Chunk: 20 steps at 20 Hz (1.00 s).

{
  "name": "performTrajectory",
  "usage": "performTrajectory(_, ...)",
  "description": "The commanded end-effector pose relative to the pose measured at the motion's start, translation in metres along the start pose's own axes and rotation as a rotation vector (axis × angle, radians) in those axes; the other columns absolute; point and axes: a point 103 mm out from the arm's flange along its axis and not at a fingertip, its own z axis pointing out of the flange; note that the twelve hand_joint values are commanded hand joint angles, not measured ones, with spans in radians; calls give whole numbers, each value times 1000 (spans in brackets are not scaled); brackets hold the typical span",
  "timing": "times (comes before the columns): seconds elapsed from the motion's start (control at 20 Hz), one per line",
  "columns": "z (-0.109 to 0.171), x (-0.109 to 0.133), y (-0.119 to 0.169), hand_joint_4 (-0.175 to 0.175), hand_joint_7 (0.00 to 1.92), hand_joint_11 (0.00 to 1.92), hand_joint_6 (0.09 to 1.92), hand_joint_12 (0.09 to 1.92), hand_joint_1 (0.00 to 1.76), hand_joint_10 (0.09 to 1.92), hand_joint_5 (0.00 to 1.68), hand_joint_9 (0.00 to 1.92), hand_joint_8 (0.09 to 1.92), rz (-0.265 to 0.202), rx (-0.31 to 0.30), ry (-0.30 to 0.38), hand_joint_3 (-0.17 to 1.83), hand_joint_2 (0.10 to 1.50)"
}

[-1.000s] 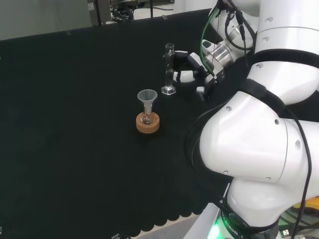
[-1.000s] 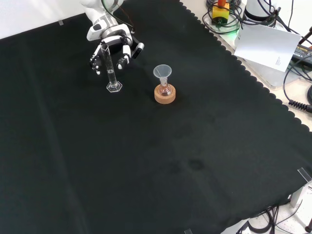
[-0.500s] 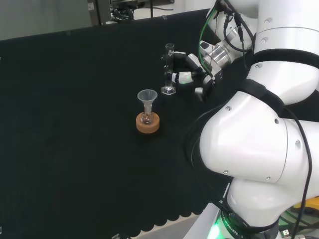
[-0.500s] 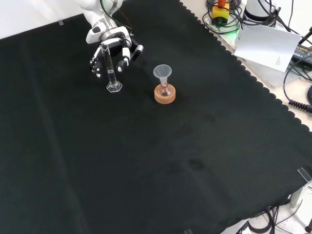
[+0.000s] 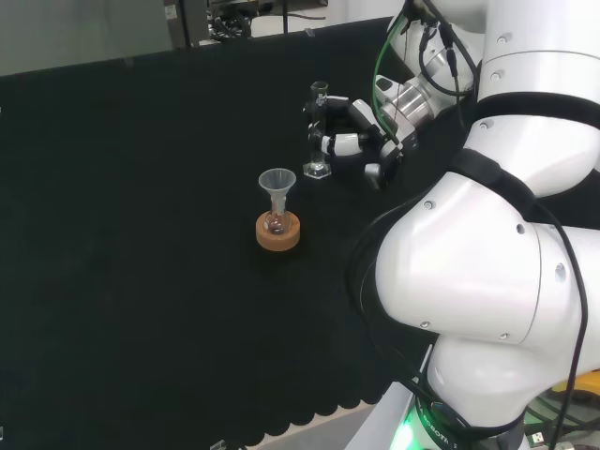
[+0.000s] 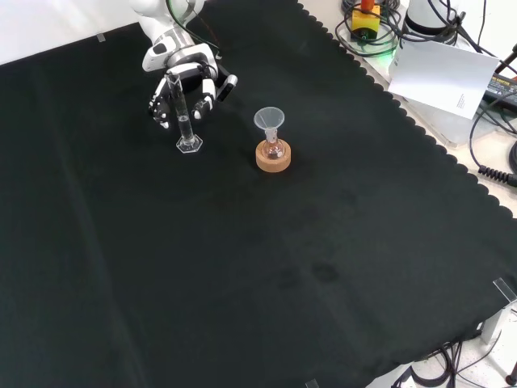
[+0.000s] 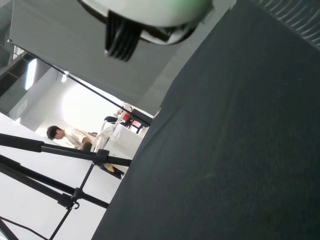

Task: Pick up the graduated cylinder.

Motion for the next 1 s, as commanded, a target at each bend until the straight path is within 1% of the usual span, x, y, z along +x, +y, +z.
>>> performTrajectory(0.05, 1, 0, 1, 0, 687, 567, 606, 1239, 1075, 449, 700, 892, 583, 0, -9, -8, 683, 660)
performTrajectory(0.1, 1, 0, 0, 1, 693, 575, 607, 1233, 1078, 445, 705, 900, 582, 2, -13, -11, 679, 666)
performTrajectory(0.15, 2, 0, 0, 3, 699, 586, 609, 1231, 1082, 443, 713, 910, 581, 3, 0, -13, 676, 670)
performTrajectory(0.2, 2, 0, 0, 6, 708, 606, 608, 1219, 1090, 436, 727, 929, 581, 5, -3, -16, 670, 686)
performTrajectory(0.3, 2, 0, 0, 12, 735, 646, 608, 1200, 1107, 421, 755, 978, 584, 10, -11, -26, 662, 730)
performTrajectory(0.35, -1, 0, -1, 16, 758, 665, 611, 1193, 1122, 412, 770, 1003, 590, 15, -24, -12, 662, 758)
performTrajectory(0.4, -2, 0, -1, 20, 781, 686, 614, 1180, 1139, 396, 787, 1029, 597, 20, -34, -15, 660, 786)
performTrajectory(0.5, -3, 1, -1, 27, 835, 755, 611, 1143, 1170, 344, 831, 1094, 600, 30, -40, -48, 653, 828)
performTrajectory(0.6, -5, 4, -1, 13, 892, 920, 619, 1044, 1201, 294, 851, 1166, 599, 38, -42, -85, 645, 865)
performTrajectory(0.7, -8, 6, -2, 10, 935, 1015, 629, 966, 1215, 247, 873, 1218, 591, 40, -39, -126, 632, 887)
performTrajectory(0.75, -11, 7, -2, -48, 966, 1060, 824, 944, 1184, 227, 874, 1247, 584, 43, -33, -133, 481, 955)
performTrajectory(0.8, -12, 8, -2, -92, 1002, 1104, 983, 923, 1155, 208, 870, 1275, 568, 44, -25, -156, 318, 1030)
performTrajectory(0.85, -13, 10, -2, -119, 1044, 1146, 1068, 899, 1140, 188, 875, 1304, 543, 42, -18, -182, 194, 1084)
performTrajectory(0.9, -14, 11, -1, -136, 1089, 1190, 1102, 871, 1136, 167, 885, 1334, 511, 41, -12, -207, 114, 1115)
performTrajectory(1.0, -16, 14, -1, -161, 1177, 1274, 1102, 805, 1142, 125, 911, 1389, 440, 39, 10, -250, 39, 1137)
